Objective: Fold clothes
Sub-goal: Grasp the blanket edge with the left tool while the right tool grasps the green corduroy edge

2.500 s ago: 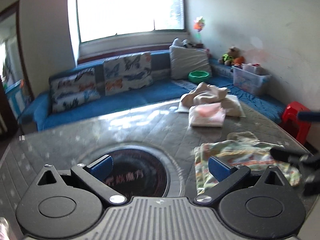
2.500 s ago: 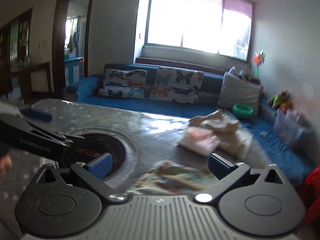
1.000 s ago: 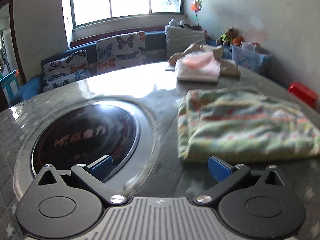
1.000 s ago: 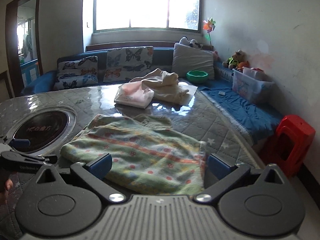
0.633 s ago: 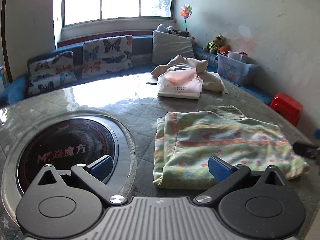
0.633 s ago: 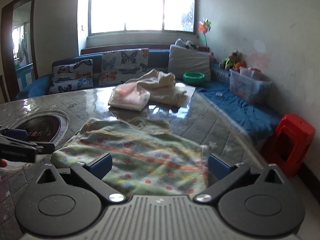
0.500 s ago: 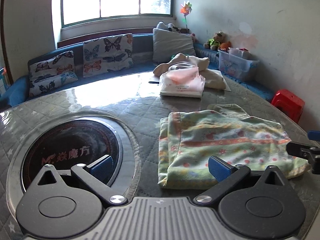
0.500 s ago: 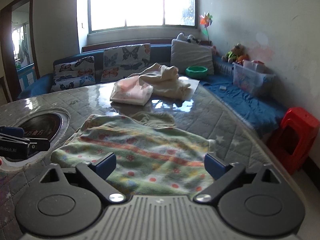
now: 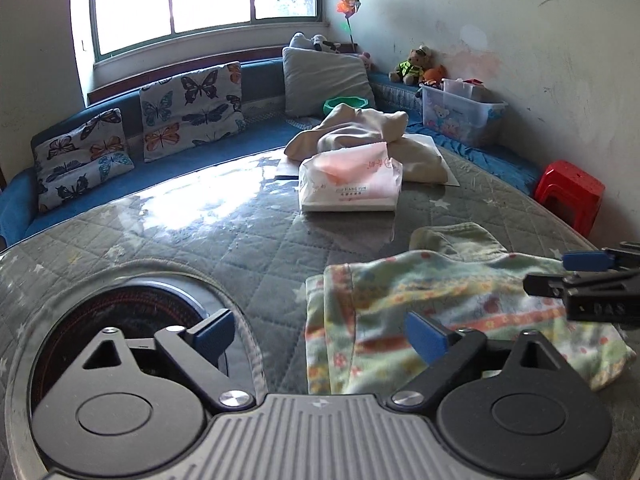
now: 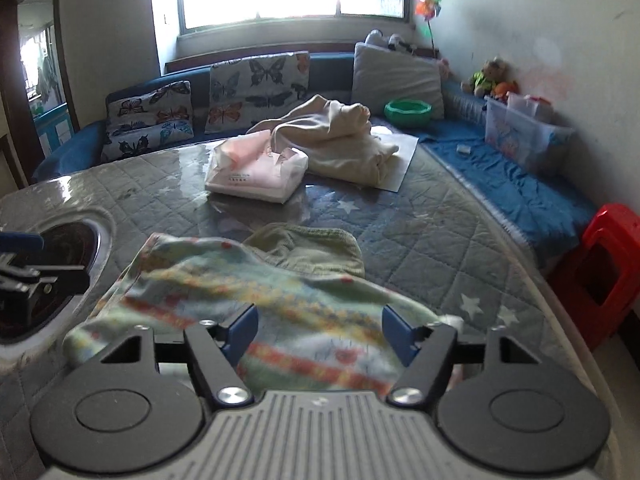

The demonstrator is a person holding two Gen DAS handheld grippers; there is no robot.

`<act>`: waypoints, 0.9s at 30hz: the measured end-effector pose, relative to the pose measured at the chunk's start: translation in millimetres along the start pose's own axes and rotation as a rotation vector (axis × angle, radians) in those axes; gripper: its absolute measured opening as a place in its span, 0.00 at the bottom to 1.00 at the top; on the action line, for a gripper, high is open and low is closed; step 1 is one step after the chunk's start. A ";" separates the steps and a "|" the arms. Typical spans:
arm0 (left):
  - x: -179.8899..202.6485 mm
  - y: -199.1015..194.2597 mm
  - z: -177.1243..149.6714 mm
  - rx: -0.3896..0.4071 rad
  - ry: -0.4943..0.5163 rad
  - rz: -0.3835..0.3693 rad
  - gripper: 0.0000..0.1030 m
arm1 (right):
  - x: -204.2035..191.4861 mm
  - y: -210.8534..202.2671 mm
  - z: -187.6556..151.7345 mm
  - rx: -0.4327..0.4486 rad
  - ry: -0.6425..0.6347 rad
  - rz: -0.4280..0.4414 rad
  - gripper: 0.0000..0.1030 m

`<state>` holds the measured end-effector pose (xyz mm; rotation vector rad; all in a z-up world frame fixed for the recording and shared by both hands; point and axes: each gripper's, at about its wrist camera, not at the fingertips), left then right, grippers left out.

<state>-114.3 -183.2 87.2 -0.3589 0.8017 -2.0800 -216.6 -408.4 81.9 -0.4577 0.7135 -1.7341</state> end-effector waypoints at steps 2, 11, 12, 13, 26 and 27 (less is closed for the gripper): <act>-1.7 8.5 5.9 -0.011 -0.002 -0.006 0.83 | 4.0 14.4 7.5 -0.016 0.005 0.002 0.59; -5.6 41.6 25.2 -0.045 0.006 -0.053 0.58 | 14.4 71.1 27.4 -0.090 0.034 0.000 0.42; -5.8 45.0 26.9 -0.048 0.007 -0.059 0.55 | 16.8 73.9 28.6 -0.092 0.041 0.009 0.40; -6.0 48.4 28.5 -0.052 0.008 -0.065 0.53 | 17.6 76.1 29.5 -0.093 0.045 0.015 0.38; -11.6 75.2 26.2 -0.116 -0.019 -0.123 0.57 | 24.9 92.5 36.9 -0.085 0.039 0.037 0.13; -11.8 76.5 26.1 -0.120 -0.021 -0.128 0.57 | 26.0 94.0 37.2 -0.079 0.041 0.034 0.14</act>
Point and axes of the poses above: each gripper's, at about its wrist camera, not at the fingertips, and y roughly the way its jaws point, x to its right, z to its top, and after that the axes turned 1 degree about y, right-handed
